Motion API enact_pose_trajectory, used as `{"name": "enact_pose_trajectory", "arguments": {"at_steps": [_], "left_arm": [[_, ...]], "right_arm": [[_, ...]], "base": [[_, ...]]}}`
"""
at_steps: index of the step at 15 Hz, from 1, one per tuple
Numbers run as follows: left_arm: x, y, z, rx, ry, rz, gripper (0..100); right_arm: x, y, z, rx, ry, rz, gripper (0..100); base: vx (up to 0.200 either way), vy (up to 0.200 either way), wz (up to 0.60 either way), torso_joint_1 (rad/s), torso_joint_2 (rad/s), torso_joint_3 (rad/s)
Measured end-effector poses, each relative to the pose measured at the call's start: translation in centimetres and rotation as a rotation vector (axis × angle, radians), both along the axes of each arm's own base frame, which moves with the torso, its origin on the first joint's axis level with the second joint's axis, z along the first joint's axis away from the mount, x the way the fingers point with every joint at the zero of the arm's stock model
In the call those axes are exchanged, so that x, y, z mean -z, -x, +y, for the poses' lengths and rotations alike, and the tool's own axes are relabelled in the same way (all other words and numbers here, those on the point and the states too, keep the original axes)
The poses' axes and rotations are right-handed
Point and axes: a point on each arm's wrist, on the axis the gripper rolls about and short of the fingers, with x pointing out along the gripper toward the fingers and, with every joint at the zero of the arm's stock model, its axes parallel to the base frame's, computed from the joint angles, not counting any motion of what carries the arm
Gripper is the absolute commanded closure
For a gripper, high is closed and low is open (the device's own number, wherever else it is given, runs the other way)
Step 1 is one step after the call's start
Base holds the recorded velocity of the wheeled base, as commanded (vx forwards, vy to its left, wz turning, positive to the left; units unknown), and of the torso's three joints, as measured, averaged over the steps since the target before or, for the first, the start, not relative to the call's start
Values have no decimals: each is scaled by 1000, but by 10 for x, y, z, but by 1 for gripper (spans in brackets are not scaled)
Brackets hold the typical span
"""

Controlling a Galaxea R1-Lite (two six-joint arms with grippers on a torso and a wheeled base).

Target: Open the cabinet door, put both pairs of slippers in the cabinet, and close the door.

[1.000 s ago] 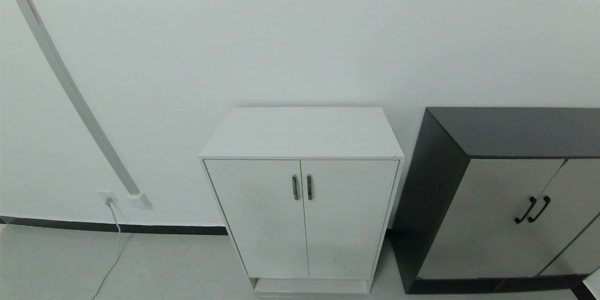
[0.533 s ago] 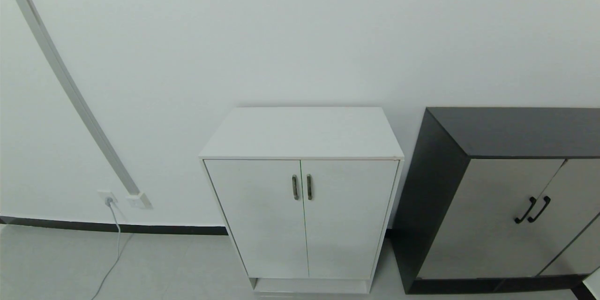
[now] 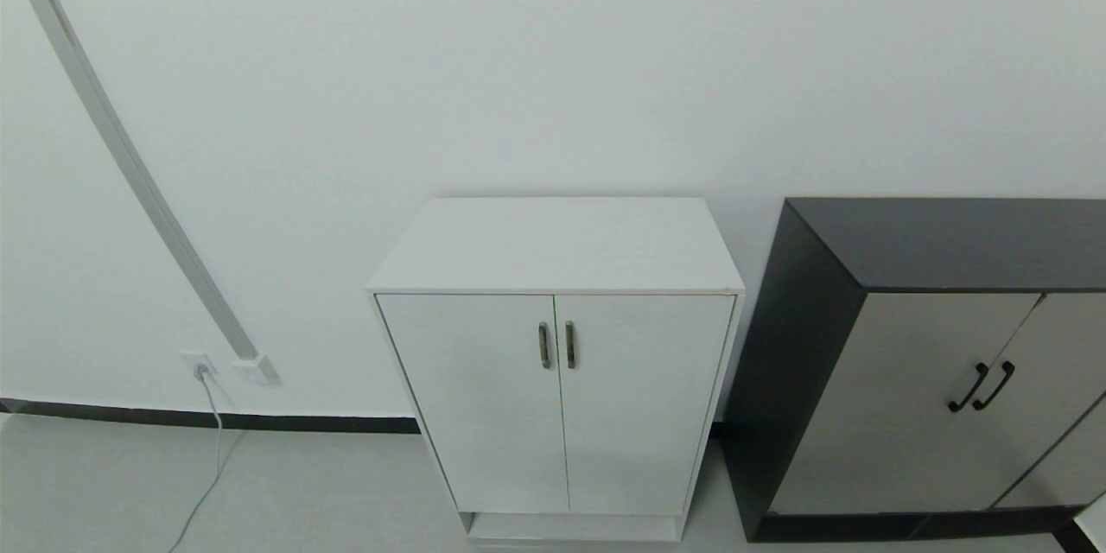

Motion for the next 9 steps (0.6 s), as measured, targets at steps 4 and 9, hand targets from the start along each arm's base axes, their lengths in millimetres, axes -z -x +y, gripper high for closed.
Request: {"name": "enact_pose_trajectory", "arguments": {"at_steps": [4, 9], "left_arm": [[0, 0, 0, 0, 0, 0, 100], [0, 0, 0, 0, 0, 0, 100]], "right_arm": [[0, 7, 0, 43, -3, -96, 100], [2, 17, 0, 38, -20, -218, 100]], "base": [[0, 0, 0, 0, 0, 0], [0, 0, 0, 0, 0, 0]]}}
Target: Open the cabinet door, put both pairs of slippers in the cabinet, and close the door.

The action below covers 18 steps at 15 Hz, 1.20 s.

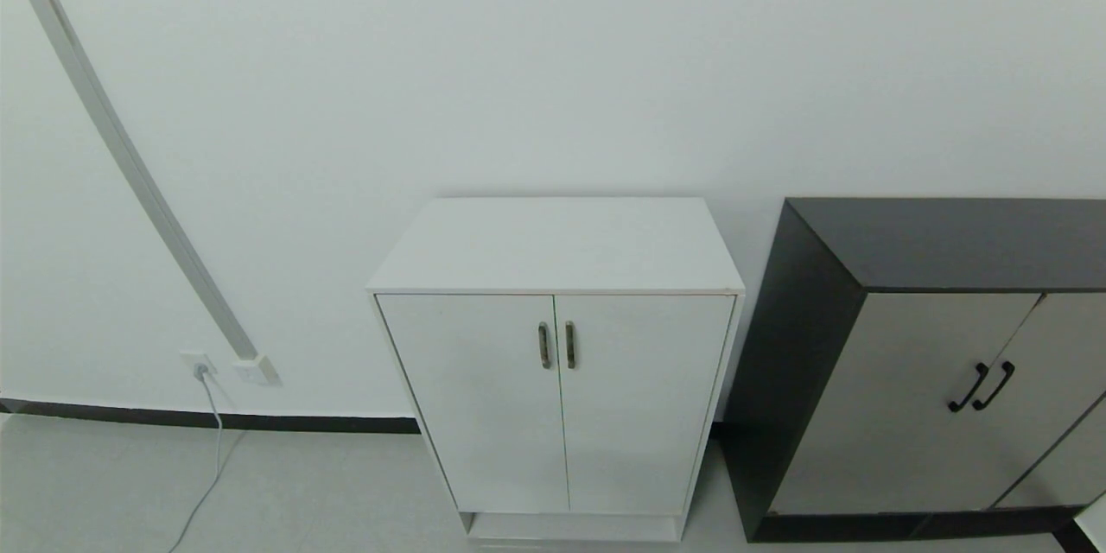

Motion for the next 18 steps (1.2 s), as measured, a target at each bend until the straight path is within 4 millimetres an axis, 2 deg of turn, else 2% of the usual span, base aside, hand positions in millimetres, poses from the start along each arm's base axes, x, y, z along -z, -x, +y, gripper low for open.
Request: {"name": "enact_pose_trajectory", "arguments": {"at_steps": [7, 18], "left_arm": [[0, 0, 0, -2, 3, 0, 100], [0, 0, 0, 0, -5, 0, 100]], "right_arm": [[0, 5, -3, 117, -99, -71, 100], [0, 5, -3, 117, -93, -74, 100]], "base": [[0, 0, 0, 0, 0, 0], [0, 0, 0, 0, 0, 0]]}}
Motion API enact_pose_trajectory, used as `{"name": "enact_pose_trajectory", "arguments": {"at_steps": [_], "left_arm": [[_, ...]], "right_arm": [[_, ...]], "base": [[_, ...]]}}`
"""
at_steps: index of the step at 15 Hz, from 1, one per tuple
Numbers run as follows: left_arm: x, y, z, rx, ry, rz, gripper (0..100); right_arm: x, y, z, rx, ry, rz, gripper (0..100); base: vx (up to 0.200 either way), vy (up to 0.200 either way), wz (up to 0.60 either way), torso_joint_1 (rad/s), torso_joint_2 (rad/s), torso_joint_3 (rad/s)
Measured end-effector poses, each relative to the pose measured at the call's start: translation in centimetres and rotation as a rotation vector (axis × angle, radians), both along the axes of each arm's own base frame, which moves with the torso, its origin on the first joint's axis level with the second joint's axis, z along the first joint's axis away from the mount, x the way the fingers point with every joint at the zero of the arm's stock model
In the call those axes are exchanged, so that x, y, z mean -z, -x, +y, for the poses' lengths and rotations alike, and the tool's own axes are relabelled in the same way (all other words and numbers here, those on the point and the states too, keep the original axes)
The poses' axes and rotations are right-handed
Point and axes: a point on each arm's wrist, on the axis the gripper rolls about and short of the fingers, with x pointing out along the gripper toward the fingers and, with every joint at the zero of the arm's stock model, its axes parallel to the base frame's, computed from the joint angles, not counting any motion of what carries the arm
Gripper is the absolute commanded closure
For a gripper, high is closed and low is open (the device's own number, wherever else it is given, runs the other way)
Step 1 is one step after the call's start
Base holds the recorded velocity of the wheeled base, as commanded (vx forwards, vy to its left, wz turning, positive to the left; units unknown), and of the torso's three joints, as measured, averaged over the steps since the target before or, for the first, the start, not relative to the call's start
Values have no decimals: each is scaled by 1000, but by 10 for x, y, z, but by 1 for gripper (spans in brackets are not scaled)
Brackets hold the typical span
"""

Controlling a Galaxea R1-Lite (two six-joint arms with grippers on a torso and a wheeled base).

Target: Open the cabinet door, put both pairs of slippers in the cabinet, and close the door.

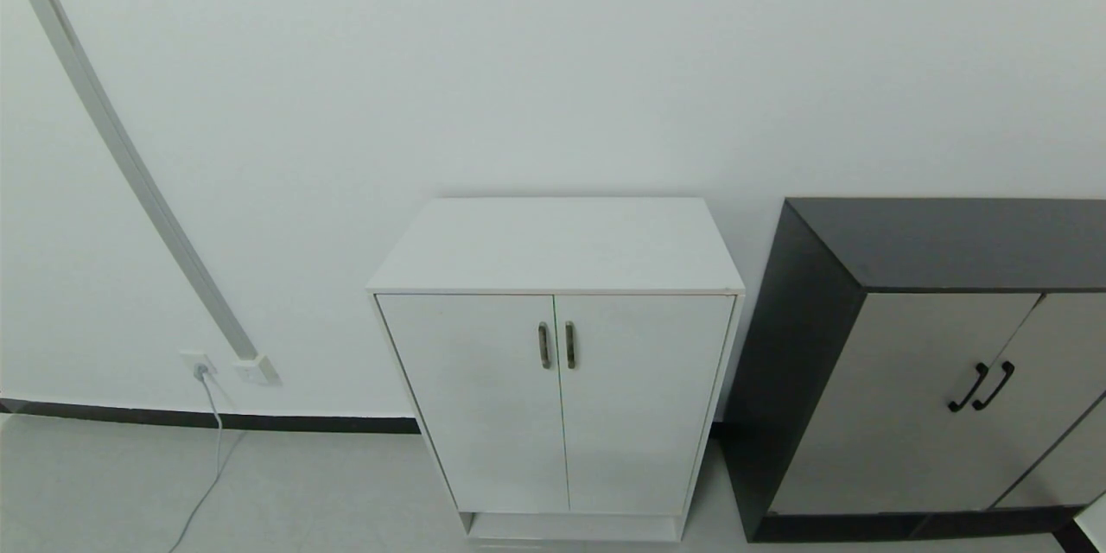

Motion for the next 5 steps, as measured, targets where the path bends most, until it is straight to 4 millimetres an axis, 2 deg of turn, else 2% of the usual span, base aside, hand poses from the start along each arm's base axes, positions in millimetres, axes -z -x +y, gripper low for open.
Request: {"name": "enact_pose_trajectory", "arguments": {"at_steps": [5], "left_arm": [[0, 0, 0, 0, 0, 0, 100]], "right_arm": [[0, 0, 0, -1, 5, 1, 100]], "base": [[0, 0, 0, 0, 0, 0]]}}
